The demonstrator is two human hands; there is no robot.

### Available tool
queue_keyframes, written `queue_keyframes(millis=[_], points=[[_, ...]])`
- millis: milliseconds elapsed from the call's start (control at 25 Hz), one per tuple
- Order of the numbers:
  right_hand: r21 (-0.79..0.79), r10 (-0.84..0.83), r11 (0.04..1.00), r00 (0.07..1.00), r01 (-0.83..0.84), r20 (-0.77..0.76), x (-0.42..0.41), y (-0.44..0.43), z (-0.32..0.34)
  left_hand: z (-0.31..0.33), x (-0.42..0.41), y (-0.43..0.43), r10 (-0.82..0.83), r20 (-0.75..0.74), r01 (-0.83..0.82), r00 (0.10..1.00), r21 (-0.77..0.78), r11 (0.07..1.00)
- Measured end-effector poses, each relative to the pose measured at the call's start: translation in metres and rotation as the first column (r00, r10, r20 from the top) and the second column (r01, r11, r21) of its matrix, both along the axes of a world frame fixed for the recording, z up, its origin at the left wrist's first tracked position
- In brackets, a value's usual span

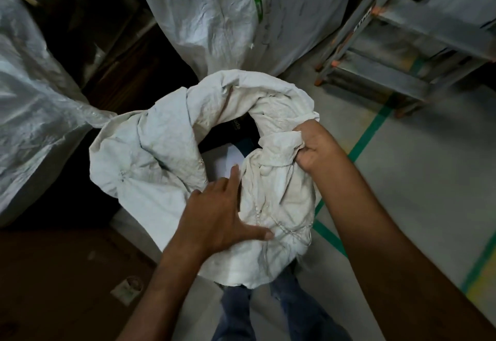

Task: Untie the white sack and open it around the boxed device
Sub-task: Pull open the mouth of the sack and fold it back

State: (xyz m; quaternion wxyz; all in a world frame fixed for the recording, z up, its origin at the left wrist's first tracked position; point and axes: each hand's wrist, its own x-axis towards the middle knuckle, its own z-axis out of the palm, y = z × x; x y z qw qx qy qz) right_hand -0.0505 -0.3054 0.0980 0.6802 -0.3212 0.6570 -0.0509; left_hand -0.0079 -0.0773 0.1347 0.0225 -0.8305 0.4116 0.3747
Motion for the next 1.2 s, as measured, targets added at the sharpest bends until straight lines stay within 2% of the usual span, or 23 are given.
queue_keyframes(millis=[80,160,200,240,280,320,360,400,440,480,520,560,640,720,800,880,920,960,1040,1080,1120,1200], points=[[0.022,-0.028,0.999,0.998,0.027,0.064,-0.008,0.008,0.011,-0.009,-0.018,0.008,-0.040,0.179,0.059,0.983,-0.105,0.993],[-0.046,0.030,0.999,0.990,-0.023,0.136,-0.011,0.018,0.025,-0.008,-0.029,0.010,0.015,0.229,0.044,0.973,-0.251,0.967],[-0.193,0.115,0.977,0.987,-0.091,0.116,-0.017,0.026,0.033,-0.004,-0.034,0.011,0.050,0.237,0.026,0.970,-0.306,0.952],[-0.410,0.239,0.885,0.971,-0.220,-0.005,-0.026,0.038,0.043,0.001,-0.037,0.012,0.084,0.252,0.009,0.964,-0.347,0.938],[-0.610,0.370,0.682,0.910,-0.404,-0.189,-0.039,0.049,0.052,0.005,-0.038,0.014,0.107,0.289,0.008,0.951,-0.369,0.929],[-0.722,0.495,0.414,0.802,-0.555,-0.333,-0.054,0.059,0.062,0.010,-0.038,0.016,0.117,0.338,0.019,0.934,-0.373,0.928],[-0.743,0.620,0.155,0.649,-0.652,-0.440,-0.069,0.068,0.072,0.014,-0.036,0.018,0.116,0.386,0.041,0.915,-0.376,0.926],[-0.712,0.742,-0.069,0.441,-0.699,-0.505,-0.083,0.074,0.080,0.020,-0.034,0.020,0.114,0.427,0.067,0.897,-0.385,0.920],[-0.658,0.808,-0.250,0.221,-0.710,-0.546,-0.094,0.079,0.084,0.025,-0.035,0.022,0.116,0.455,0.086,0.883,-0.400,0.913],[-0.610,0.808,-0.382,0.070,-0.694,-0.585,-0.102,0.081,0.084,0.031,-0.038,0.024,0.130,0.467,0.090,0.875,-0.421,0.903],[-0.587,0.771,-0.461,0.028,-0.665,-0.636,-0.105,0.083,0.084,0.038,-0.043,0.026,0.167,0.465,0.074,0.869,-0.456,0.887],[-0.583,0.708,-0.509,0.077,-0.634,-0.702,-0.100,0.083,0.081,0.043,-0.049,0.029,0.223,0.454,0.041,0.862,-0.503,0.863],[-0.602,0.544,-0.580,0.289,-0.549,-0.788,-0.086,0.082,0.083,0.050,-0.061,0.035,0.362,0.400,-0.046,0.842,-0.616,0.786],[-0.646,0.425,-0.606,0.498,-0.463,-0.756,-0.080,0.078,0.084,0.052,-0.064,0.042,0.443,0.271,-0.153,0.855,-0.684,0.714],[-0.698,0.339,-0.575,0.652,-0.427,-0.678,-0.087,0.081,0.082,0.049,-0.064,0.044,0.411,0.219,-0.188,0.885,-0.641,0.745],[-0.727,0.309,-0.547,0.707,-0.415,-0.636,-0.098,0.094,0.080,0.042,-0.066,0.046,0.408,0.345,-0.141,0.845,-0.592,0.793],[-0.734,0.364,-0.528,0.667,-0.427,-0.650,-0.106,0.104,0.082,0.038,-0.067,0.048,0.434,0.412,-0.115,0.801,-0.606,0.787],[-0.726,0.456,-0.509,0.570,-0.463,-0.683,-0.115,0.115,0.088,0.035,-0.069,0.053,0.452,0.478,-0.058,0.753,-0.636,0.770],[-0.628,0.592,-0.552,0.273,-0.549,-0.759,-0.134,0.129,0.105,0.027,-0.074,0.064,0.431,0.591,0.131,0.682,-0.679,0.722],[-0.542,0.585,-0.608,0.134,-0.580,-0.800,-0.141,0.131,0.111,0.022,-0.078,0.071,0.411,0.636,0.238,0.653,-0.687,0.686],[-0.457,0.528,-0.675,0.054,-0.579,-0.848,-0.143,0.130,0.111,0.019,-0.083,0.077,0.395,0.659,0.313,0.640,-0.692,0.650],[-0.379,0.437,-0.738,0.032,-0.558,-0.899,-0.135,0.124,0.098,0.015,-0.095,0.081,0.416,0.637,0.314,0.649,-0.722,0.616]])
